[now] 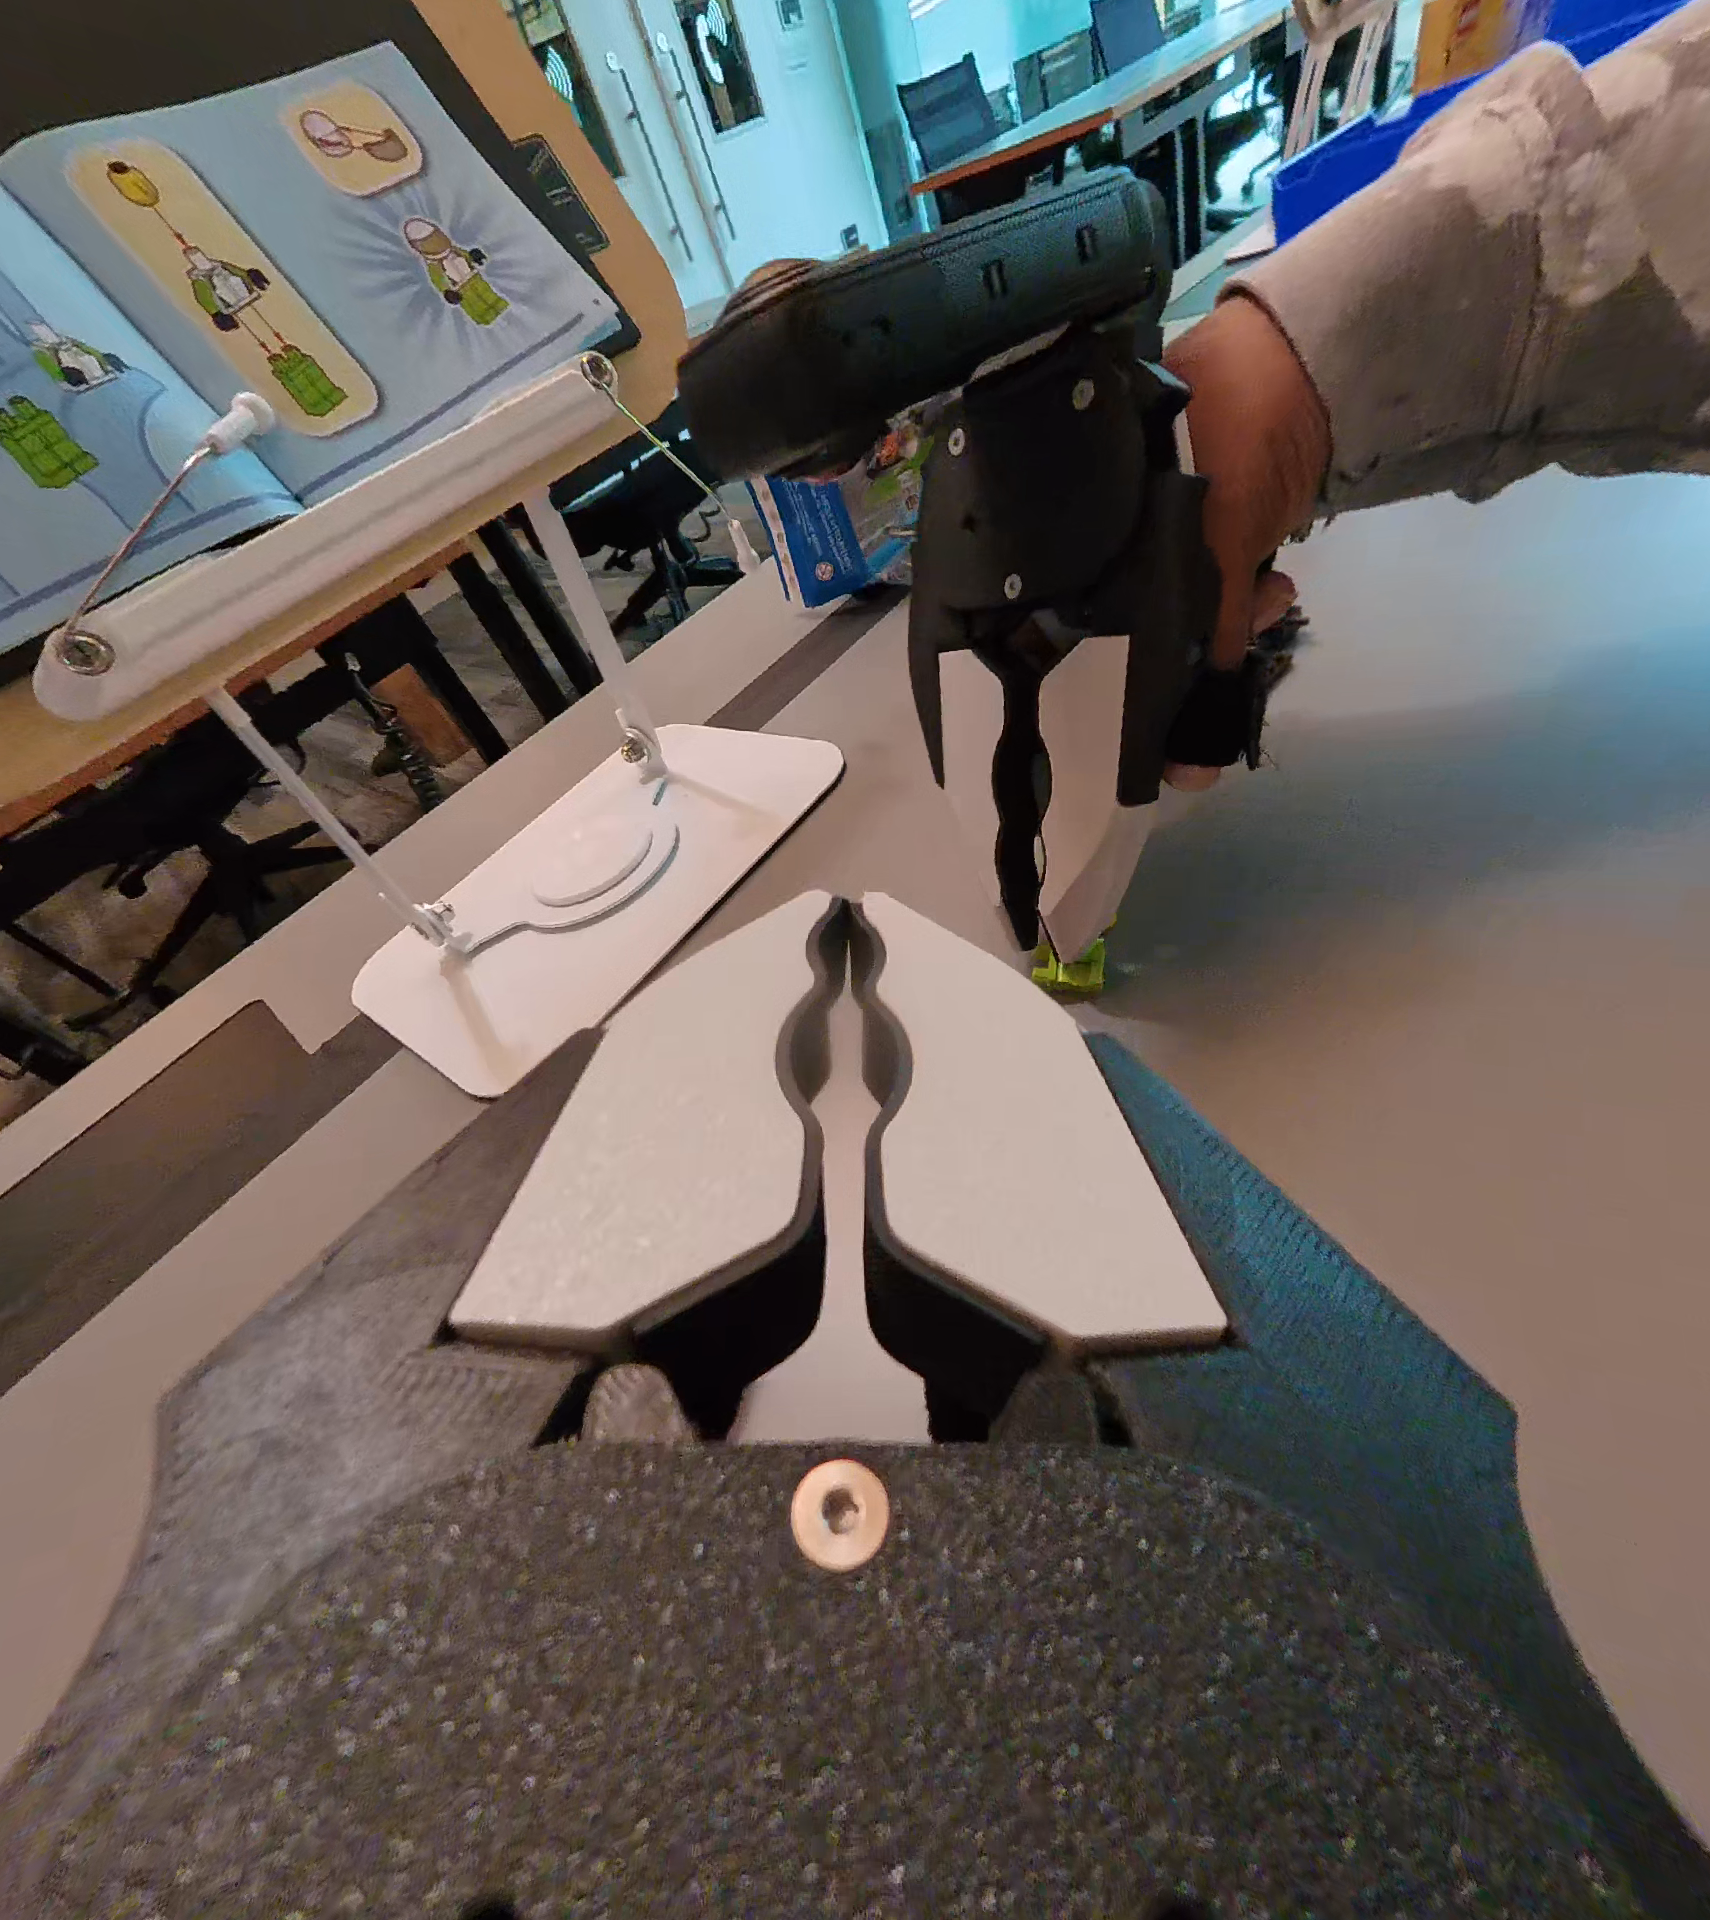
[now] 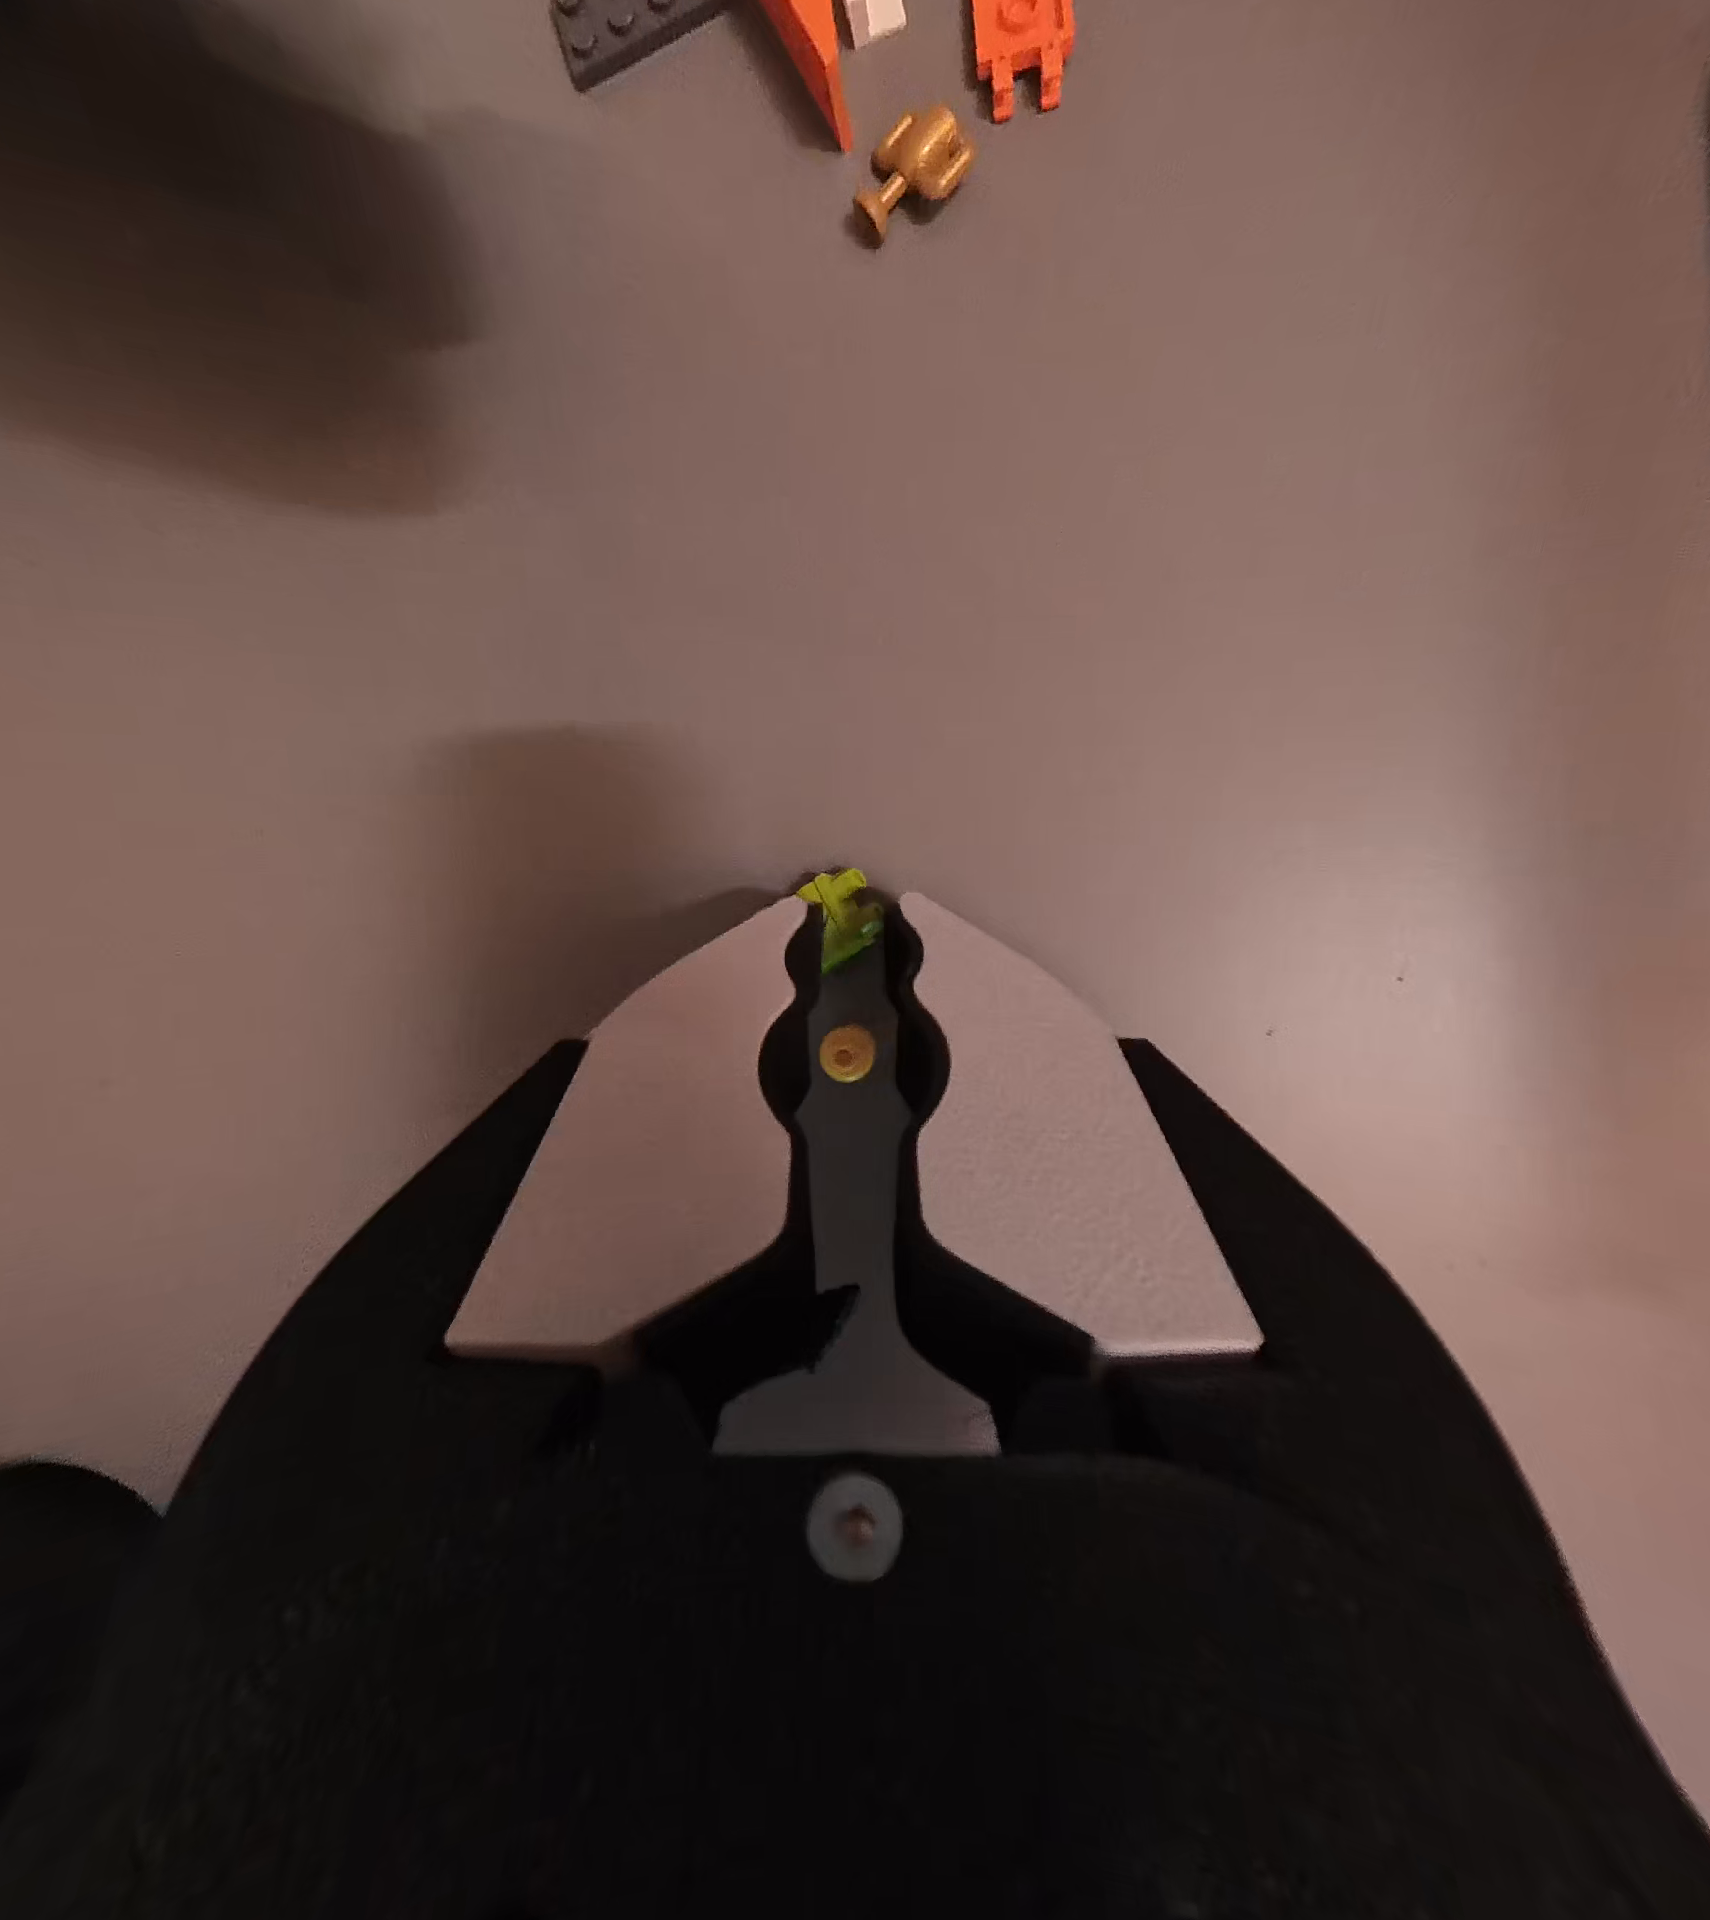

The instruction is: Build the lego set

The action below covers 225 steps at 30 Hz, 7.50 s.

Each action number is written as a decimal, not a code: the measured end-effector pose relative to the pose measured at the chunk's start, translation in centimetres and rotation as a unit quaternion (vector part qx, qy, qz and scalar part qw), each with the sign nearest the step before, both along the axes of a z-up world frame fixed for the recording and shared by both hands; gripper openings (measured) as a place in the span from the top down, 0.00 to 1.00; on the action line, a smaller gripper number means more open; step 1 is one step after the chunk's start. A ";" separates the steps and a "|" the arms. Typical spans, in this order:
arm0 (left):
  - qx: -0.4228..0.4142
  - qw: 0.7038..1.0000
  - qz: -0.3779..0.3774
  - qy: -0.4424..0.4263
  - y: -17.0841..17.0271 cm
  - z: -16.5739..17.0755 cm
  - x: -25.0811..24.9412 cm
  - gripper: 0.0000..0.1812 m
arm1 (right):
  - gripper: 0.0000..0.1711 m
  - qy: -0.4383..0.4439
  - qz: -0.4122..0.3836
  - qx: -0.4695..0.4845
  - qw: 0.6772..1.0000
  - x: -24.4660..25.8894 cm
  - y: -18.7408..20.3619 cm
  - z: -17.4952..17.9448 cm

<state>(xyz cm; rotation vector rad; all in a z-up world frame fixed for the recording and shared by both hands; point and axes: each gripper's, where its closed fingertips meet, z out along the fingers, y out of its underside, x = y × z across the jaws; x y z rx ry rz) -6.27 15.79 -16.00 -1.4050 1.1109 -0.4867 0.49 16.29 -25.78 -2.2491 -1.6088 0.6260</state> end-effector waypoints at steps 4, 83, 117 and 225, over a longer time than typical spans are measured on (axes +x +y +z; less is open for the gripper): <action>0.002 1.000 0.003 -0.003 0.1 0.2 -0.1 1.00 | 0.92 0.001 -0.004 0.017 1.000 0.0 0.3 0.3; -0.238 0.955 0.068 0.165 3.9 -5.3 -18.0 0.87 | 1.00 0.293 -0.271 0.257 0.880 4.0 -3.0 8.9; -0.258 0.906 -0.007 0.334 10.3 -8.8 -13.4 0.88 | 1.00 0.276 -0.258 0.227 0.898 3.3 -3.4 7.2; -0.238 0.923 -0.303 -0.016 -10.6 1.1 3.2 0.92 | 0.93 0.455 -0.074 0.149 0.875 -4.5 -10.7 12.0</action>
